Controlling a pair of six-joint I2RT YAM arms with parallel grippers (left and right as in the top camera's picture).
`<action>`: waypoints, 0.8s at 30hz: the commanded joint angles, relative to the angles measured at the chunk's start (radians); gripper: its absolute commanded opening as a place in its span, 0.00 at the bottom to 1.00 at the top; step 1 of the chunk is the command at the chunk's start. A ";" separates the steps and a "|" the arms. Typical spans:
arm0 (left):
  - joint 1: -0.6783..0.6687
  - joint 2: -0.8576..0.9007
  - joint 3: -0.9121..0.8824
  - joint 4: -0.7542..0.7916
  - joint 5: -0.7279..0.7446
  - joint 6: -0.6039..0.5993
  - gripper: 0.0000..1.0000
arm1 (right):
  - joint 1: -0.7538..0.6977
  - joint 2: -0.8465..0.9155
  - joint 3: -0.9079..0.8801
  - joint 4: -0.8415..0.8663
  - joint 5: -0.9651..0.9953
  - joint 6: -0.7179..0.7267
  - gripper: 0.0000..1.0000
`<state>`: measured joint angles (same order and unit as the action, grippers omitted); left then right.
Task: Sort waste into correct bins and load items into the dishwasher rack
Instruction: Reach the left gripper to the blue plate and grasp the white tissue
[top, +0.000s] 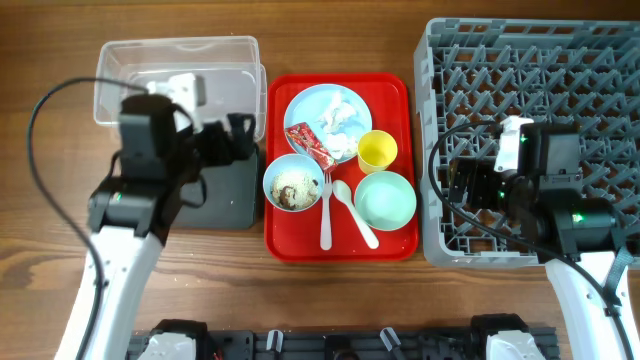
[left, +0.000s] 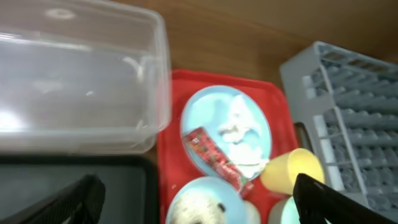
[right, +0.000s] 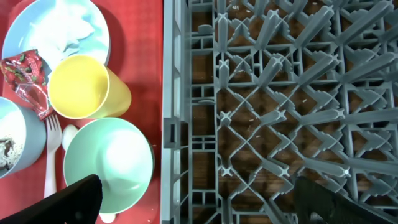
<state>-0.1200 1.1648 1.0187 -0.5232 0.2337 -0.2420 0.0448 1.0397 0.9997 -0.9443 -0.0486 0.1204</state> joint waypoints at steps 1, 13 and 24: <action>-0.092 0.190 0.140 0.045 -0.030 0.003 0.97 | 0.002 -0.003 0.024 0.004 -0.015 0.012 1.00; -0.386 0.816 0.366 0.185 -0.158 0.071 0.90 | 0.002 -0.003 0.024 0.008 -0.016 0.013 1.00; -0.385 0.787 0.370 0.122 -0.299 0.071 0.04 | 0.002 -0.003 0.024 0.006 -0.016 0.013 1.00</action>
<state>-0.5060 2.0239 1.3720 -0.4015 0.0036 -0.1764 0.0448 1.0397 1.0000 -0.9386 -0.0517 0.1204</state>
